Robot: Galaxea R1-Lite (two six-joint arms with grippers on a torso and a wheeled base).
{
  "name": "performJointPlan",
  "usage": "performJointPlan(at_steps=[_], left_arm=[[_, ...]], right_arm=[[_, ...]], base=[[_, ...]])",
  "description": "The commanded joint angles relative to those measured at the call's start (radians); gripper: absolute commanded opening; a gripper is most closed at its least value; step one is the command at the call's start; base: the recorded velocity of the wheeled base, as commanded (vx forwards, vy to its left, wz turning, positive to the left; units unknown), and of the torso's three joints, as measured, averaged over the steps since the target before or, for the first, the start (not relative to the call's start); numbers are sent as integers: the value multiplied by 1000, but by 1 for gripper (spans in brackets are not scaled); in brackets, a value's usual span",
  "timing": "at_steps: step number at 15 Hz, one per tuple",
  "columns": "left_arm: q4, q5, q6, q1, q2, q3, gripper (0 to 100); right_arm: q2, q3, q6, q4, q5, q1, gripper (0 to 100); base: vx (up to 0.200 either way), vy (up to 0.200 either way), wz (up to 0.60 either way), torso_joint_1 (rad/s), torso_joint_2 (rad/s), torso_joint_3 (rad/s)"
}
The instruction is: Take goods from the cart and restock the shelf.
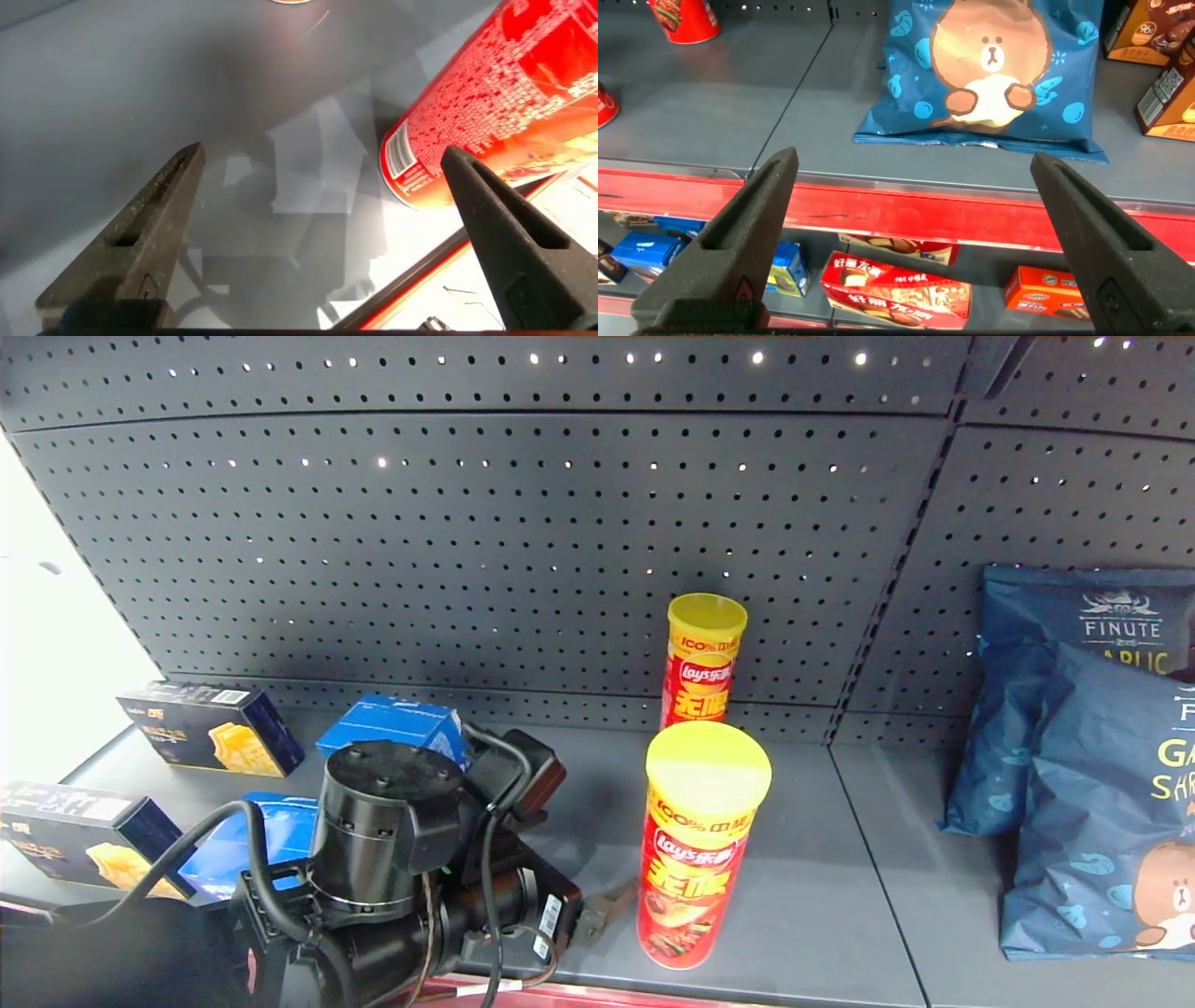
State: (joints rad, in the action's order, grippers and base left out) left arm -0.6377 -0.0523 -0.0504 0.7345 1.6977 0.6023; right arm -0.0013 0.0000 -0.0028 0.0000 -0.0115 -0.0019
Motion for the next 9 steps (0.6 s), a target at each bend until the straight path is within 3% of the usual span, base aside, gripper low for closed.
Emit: performJointPlan(at_steps=[1, 9], left_arm=[[0, -1, 0, 6, -1, 1, 100], [1, -7, -2, 8, 4, 17, 100]], right_arm=[[1, 0, 0, 0, -1, 0, 100], [1, 0, 0, 0, -1, -1, 100]], base=[[0, 0, 0, 0, 0, 0], [0, 0, 0, 0, 0, 0]])
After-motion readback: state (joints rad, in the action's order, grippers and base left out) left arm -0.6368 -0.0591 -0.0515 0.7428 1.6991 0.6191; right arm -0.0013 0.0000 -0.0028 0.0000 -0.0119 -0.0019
